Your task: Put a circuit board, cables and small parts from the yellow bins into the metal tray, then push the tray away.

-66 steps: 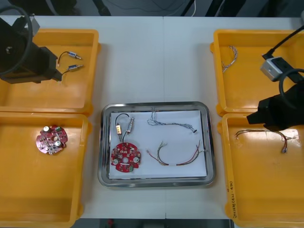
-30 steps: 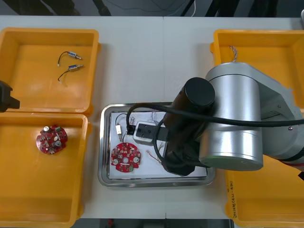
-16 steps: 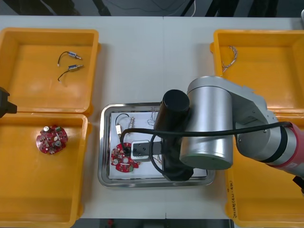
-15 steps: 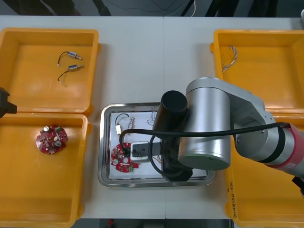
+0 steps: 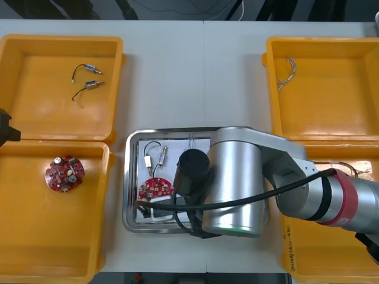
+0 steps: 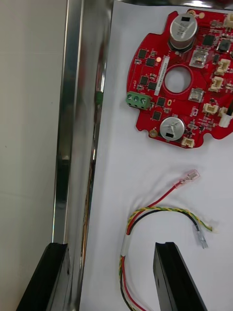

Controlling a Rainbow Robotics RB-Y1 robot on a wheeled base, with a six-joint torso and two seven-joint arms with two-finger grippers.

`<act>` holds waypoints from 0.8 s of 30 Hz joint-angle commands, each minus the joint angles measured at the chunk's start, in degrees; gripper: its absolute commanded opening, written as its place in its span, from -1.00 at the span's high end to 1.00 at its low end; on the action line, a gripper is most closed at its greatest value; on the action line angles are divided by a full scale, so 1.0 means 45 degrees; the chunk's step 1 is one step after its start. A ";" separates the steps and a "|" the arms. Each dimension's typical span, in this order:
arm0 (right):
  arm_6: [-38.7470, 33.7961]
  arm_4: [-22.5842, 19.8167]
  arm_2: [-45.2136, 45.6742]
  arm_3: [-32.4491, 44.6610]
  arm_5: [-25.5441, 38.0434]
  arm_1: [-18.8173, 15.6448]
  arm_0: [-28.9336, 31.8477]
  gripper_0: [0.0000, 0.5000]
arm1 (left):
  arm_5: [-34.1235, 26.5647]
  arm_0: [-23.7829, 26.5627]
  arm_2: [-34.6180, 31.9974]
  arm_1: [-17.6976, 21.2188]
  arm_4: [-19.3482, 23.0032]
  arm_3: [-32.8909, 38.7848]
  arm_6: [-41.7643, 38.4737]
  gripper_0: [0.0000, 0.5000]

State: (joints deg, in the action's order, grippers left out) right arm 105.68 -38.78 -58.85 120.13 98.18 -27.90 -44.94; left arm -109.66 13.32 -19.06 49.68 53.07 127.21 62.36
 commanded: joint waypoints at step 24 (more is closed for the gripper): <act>-0.0495 0.2231 -0.1492 -0.1071 -0.1213 0.0849 0.1509 -1.00 | -0.0076 -0.0284 -0.0413 0.0365 0.0062 0.0345 0.1473 -1.00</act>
State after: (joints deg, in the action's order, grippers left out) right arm 105.22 -29.37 -64.49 115.22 93.26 -26.08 -38.60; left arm -109.66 13.32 -19.07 49.68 53.07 127.22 62.37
